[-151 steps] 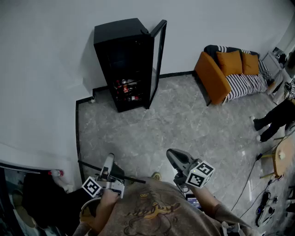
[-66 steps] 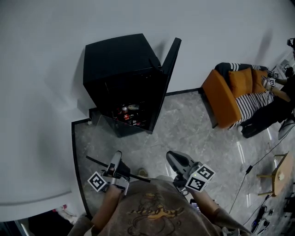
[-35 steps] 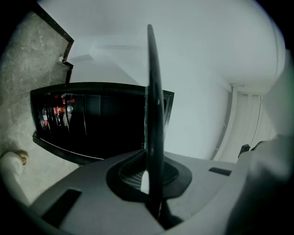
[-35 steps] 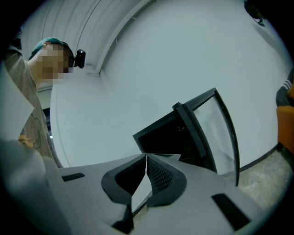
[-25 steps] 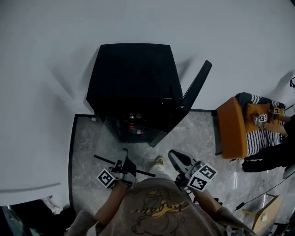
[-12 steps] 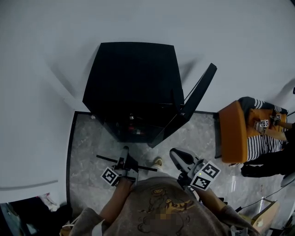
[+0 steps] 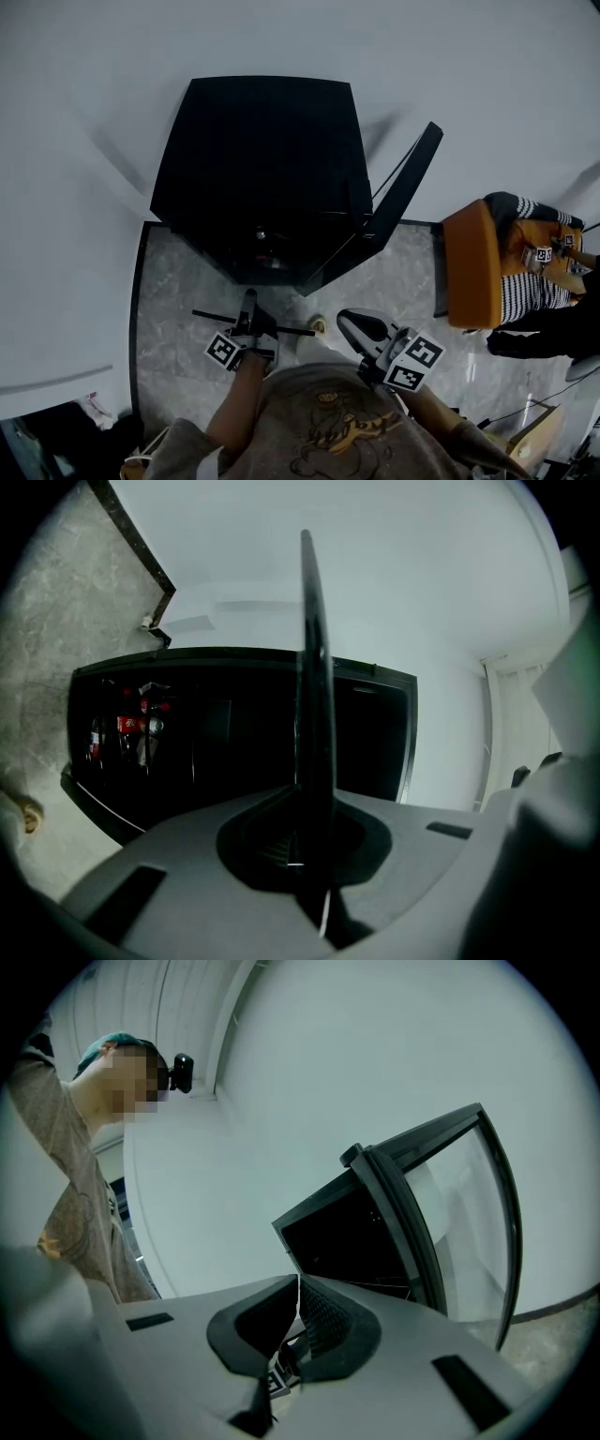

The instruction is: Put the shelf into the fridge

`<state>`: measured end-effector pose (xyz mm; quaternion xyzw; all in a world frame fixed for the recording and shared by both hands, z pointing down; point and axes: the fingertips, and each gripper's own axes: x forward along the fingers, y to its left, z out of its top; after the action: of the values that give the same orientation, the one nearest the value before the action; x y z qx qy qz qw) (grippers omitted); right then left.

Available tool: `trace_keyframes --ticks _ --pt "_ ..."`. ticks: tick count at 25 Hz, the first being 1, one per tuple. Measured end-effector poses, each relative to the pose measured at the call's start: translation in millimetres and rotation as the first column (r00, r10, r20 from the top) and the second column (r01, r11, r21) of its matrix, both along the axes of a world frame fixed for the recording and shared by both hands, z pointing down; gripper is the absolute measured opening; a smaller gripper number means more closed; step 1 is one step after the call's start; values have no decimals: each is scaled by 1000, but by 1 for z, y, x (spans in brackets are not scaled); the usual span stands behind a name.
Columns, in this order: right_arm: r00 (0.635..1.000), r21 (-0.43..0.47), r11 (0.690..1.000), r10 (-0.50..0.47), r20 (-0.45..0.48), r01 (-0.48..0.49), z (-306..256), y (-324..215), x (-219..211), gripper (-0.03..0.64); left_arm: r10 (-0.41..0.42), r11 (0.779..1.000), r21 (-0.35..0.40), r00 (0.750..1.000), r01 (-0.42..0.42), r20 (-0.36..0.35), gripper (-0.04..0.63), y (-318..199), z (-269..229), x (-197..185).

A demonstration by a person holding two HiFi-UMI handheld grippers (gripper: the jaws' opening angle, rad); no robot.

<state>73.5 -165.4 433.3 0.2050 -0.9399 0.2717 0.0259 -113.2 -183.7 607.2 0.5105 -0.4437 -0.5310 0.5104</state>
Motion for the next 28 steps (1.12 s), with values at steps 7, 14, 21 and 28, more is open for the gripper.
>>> trace_keyframes --ticks 7,14,21,28 --pt "1000 -7 1000 -17 -23 17 7 -2 2 22 -44 999 -27 999 44 -7 14 -17 26 -1" --pt "999 -22 1000 -22 -35 22 16 -7 8 23 -56 997 -61 998 57 10 14 -30 55 0" --pt "999 -41 999 -20 -47 18 27 -7 17 23 -81 994 -80 997 81 6 14 -41 82 2" --pt "998 -49 999 -16 -55 13 33 -1 16 23 -90 991 -101 996 92 24 14 -46 104 -4"
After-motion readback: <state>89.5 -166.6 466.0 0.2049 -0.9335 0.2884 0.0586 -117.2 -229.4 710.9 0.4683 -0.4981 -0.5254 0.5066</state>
